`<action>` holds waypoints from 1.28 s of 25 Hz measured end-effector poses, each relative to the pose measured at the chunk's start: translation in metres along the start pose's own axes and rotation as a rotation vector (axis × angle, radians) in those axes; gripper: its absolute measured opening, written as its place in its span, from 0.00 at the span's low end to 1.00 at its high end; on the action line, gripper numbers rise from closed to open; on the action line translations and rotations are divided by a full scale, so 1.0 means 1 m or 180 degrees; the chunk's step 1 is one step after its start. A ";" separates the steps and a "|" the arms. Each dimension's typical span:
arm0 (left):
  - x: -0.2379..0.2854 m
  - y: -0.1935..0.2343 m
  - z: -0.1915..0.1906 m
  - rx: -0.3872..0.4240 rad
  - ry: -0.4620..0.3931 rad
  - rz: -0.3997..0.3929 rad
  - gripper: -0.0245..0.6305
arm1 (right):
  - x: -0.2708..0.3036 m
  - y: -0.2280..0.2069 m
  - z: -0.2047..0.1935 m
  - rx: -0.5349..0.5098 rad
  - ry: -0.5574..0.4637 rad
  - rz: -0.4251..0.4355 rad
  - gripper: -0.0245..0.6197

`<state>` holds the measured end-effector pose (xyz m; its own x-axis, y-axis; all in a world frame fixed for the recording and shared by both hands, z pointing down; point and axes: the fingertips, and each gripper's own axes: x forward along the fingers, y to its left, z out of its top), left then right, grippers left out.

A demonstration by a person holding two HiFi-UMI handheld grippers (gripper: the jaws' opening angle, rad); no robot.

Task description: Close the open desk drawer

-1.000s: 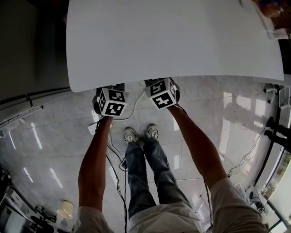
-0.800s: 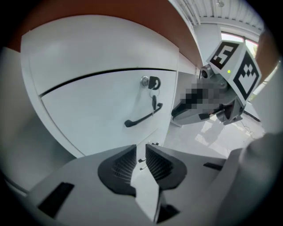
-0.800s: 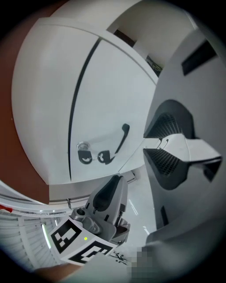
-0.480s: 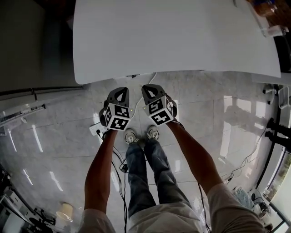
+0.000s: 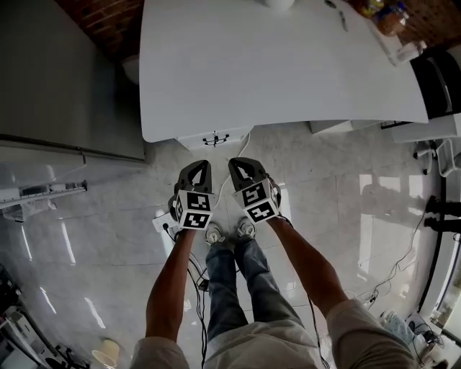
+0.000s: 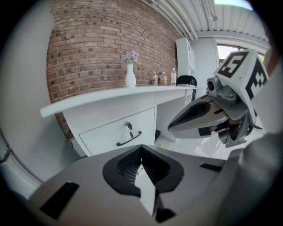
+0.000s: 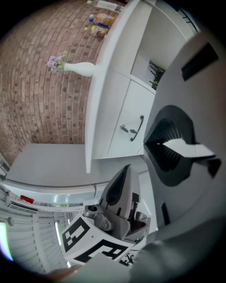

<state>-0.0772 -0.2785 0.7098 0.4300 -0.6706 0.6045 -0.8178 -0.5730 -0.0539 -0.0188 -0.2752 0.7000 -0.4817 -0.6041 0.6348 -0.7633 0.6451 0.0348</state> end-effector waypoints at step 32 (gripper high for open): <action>-0.293 -0.093 0.206 -0.0180 -0.1392 0.0687 0.06 | -0.347 0.042 0.163 0.0119 -0.1583 -0.0264 0.06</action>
<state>-0.0484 -0.1261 0.3739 0.3589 -0.9131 0.1932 -0.9202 -0.3809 -0.0906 0.0457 -0.1147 0.3556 -0.5586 -0.8083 0.1860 -0.8182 0.5737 0.0360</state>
